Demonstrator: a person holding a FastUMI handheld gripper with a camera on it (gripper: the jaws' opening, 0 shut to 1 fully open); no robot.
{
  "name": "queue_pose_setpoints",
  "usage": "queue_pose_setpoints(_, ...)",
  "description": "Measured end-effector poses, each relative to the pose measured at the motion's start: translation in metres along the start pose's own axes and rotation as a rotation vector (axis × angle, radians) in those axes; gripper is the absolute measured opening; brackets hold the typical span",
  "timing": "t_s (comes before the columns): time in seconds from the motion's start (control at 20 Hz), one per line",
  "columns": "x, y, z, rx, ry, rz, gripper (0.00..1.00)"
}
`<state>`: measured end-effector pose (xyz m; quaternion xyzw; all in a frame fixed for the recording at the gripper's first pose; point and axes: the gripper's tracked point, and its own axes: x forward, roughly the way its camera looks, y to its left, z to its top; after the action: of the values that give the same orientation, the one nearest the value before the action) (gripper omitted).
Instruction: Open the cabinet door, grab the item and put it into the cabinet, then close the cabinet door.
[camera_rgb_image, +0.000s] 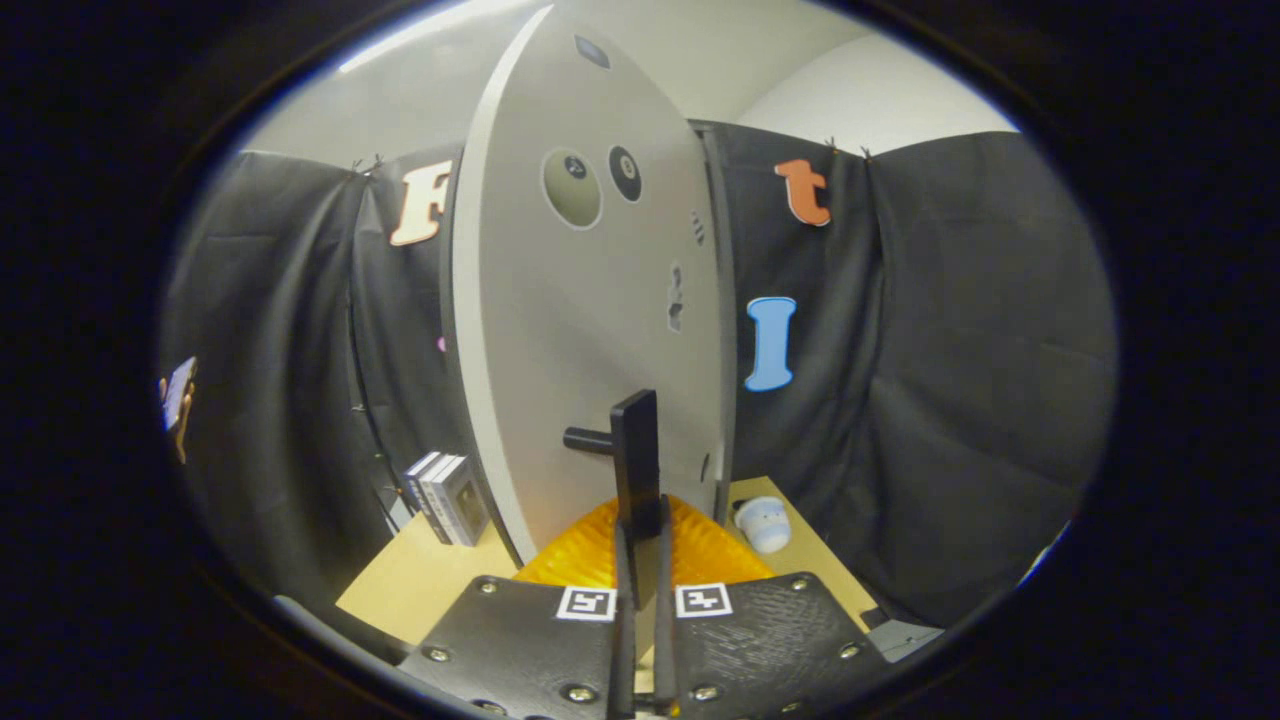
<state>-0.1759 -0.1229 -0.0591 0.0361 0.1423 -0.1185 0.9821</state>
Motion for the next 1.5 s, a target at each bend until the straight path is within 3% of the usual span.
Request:
queue_pose_setpoints(0.55, -0.005, -0.069, -0.003, -0.036, 0.039, -0.114, 0.05)
queue_pose_setpoints(0.85, -0.005, -0.081, -0.005, 0.032, 0.037, -0.122, 0.05)
queue_pose_setpoints(1.1, -0.010, -0.085, -0.007, -0.003, 0.049, -0.110, 0.05)
queue_pose_setpoints(1.5, -0.060, -0.130, 0.004, 0.035, -0.026, -0.261, 0.05)
